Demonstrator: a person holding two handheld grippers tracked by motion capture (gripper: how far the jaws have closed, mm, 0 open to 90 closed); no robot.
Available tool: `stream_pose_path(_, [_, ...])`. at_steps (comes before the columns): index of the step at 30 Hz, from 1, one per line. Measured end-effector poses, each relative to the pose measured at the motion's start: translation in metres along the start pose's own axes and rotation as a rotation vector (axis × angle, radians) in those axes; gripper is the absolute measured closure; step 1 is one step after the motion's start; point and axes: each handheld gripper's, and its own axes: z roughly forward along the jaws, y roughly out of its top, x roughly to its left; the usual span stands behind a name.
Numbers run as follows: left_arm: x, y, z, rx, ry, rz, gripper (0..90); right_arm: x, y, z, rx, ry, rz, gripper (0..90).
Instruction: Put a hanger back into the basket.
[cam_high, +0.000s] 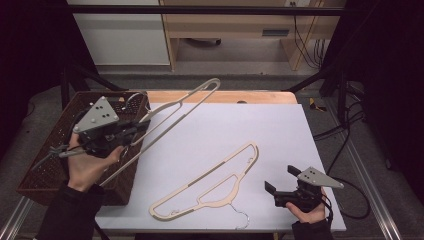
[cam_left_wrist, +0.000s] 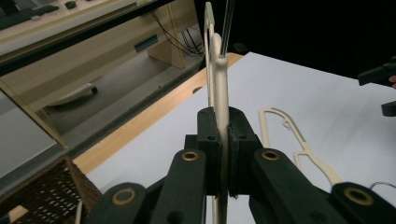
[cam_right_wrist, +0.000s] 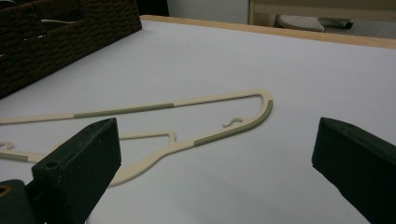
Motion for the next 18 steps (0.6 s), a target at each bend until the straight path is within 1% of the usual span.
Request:
stream_pose_path(2, [0.010, -0.001, -0.004, 0.002, 0.010, -0.009, 86.0, 0.000, 0.000, 0.000, -0.001, 0.001, -0.001, 1.8])
stream_pose_path(6, [0.030, -0.005, -0.012, 0.028, 0.048, -0.002, 86.0, 0.000, 0.000, 0.000, -0.001, -0.001, -0.003, 1.8])
stream_pose_path(7, [0.033, -0.006, -0.014, 0.032, 0.053, 0.001, 86.0, 0.000, 0.000, 0.000, 0.000, -0.002, -0.003, 1.8])
stream_pose_path(8, [0.040, -0.008, -0.016, 0.035, 0.064, -0.006, 86.0, 0.000, 0.000, 0.000, 0.000, -0.002, -0.004, 1.8])
stream_pose_path(9, [0.043, -0.010, -0.017, 0.035, 0.067, -0.008, 86.0, 0.000, 0.000, 0.000, 0.003, 0.001, -0.001, 1.8])
stream_pose_path(10, [0.047, -0.011, -0.019, 0.042, 0.072, -0.001, 86.0, 0.000, 0.000, 0.000, 0.003, 0.000, -0.001, 1.8])
stream_pose_path(11, [0.051, -0.014, -0.020, 0.040, 0.079, -0.009, 86.0, 0.000, 0.000, 0.001, 0.005, 0.002, 0.002, 1.8])
stream_pose_path(13, [0.059, -0.019, -0.022, 0.042, 0.093, -0.009, 86.0, 0.000, 0.000, 0.001, 0.006, 0.001, 0.002, 1.8])
stream_pose_path(15, [0.067, -0.025, -0.024, 0.060, 0.105, -0.002, 86.0, 0.000, 0.000, 0.000, 0.007, -0.002, 0.001, 1.8])
stream_pose_path(18, [0.077, -0.035, -0.026, 0.080, 0.114, -0.024, 85.9, 0.000, 0.000, 0.000, 0.007, -0.004, -0.001, 1.9])
